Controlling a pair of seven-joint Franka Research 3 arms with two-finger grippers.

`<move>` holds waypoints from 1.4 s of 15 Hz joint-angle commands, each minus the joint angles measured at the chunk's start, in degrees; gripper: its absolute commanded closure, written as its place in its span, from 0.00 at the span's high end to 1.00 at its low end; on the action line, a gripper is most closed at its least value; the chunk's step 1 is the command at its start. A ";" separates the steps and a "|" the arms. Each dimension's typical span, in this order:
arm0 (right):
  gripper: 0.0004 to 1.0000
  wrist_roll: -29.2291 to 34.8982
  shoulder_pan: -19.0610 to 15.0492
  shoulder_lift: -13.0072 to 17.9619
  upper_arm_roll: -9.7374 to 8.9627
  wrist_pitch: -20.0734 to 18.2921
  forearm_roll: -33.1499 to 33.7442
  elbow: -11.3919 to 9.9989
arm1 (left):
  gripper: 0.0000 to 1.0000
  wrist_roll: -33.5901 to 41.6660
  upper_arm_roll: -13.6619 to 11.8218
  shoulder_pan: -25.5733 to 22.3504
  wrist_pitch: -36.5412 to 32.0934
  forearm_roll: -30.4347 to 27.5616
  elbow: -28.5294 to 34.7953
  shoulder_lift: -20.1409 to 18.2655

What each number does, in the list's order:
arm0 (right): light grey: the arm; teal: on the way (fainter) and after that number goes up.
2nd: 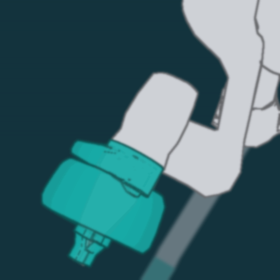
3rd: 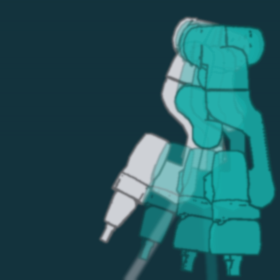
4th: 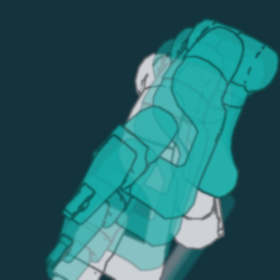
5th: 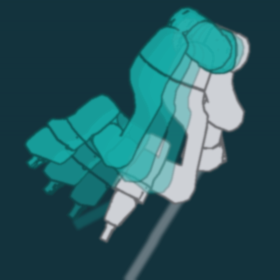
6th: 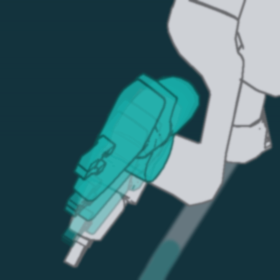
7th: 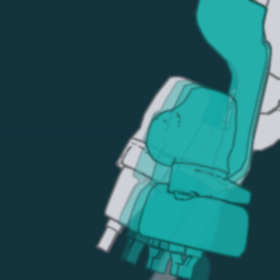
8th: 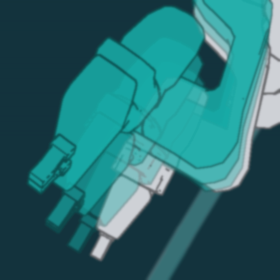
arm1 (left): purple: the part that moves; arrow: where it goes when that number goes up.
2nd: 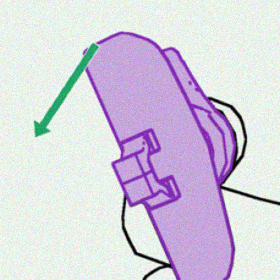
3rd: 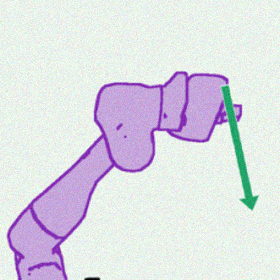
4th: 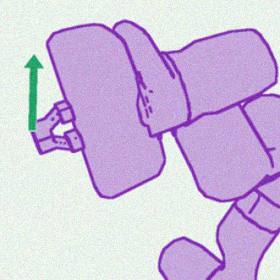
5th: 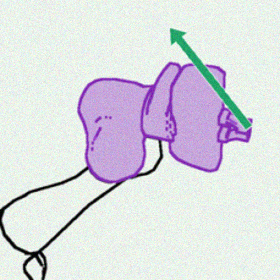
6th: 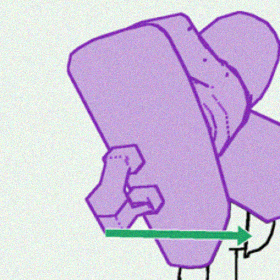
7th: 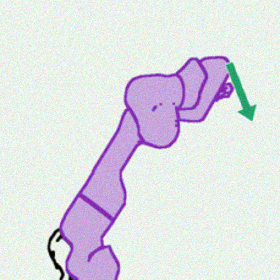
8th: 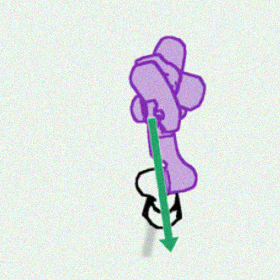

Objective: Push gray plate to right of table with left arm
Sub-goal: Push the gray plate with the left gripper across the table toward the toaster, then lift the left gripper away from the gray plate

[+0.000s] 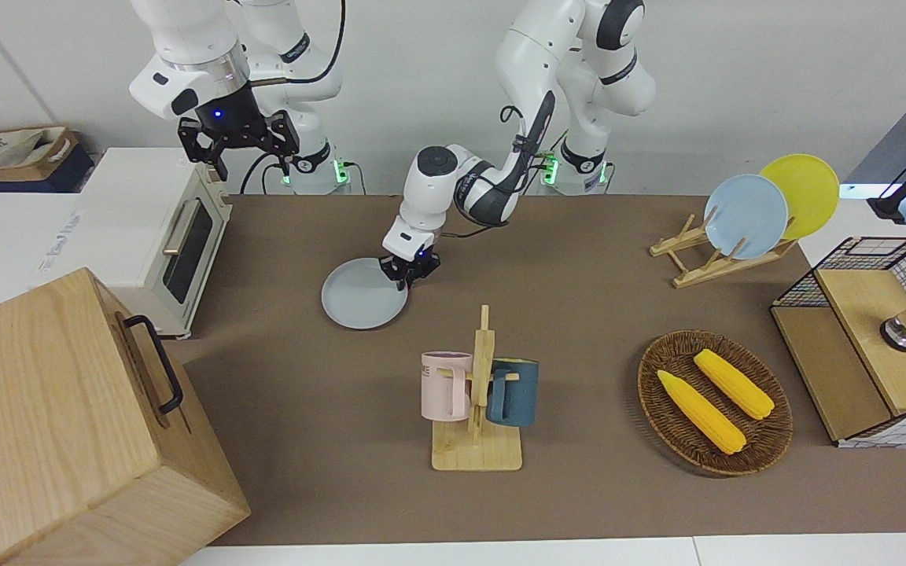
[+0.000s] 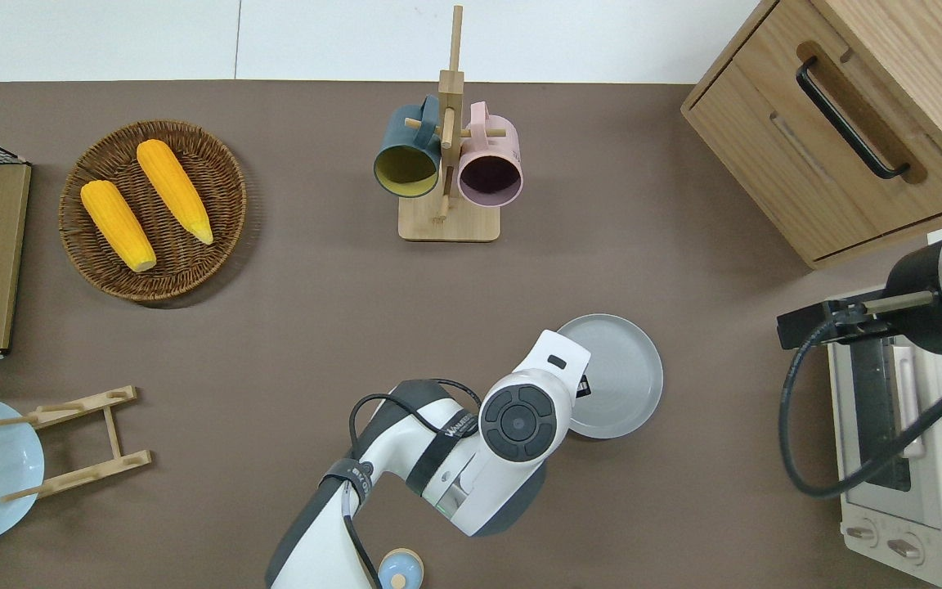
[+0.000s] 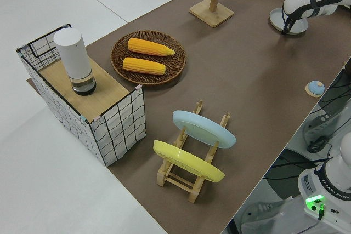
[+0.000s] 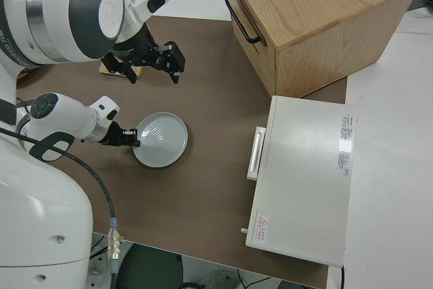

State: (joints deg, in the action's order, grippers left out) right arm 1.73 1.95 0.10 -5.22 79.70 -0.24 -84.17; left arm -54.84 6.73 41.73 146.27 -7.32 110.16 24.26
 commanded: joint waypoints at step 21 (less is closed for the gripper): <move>0.98 -0.06 -0.63 0.43 -0.32 -0.69 -0.46 -0.03 | 0.99 26.86 -1.54 -19.56 -35.51 -0.68 -1.17 -18.44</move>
State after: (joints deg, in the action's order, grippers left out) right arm 1.73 1.95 0.10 -5.22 79.70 -0.24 -84.17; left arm -33.51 4.81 26.52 115.97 -7.32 108.22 9.93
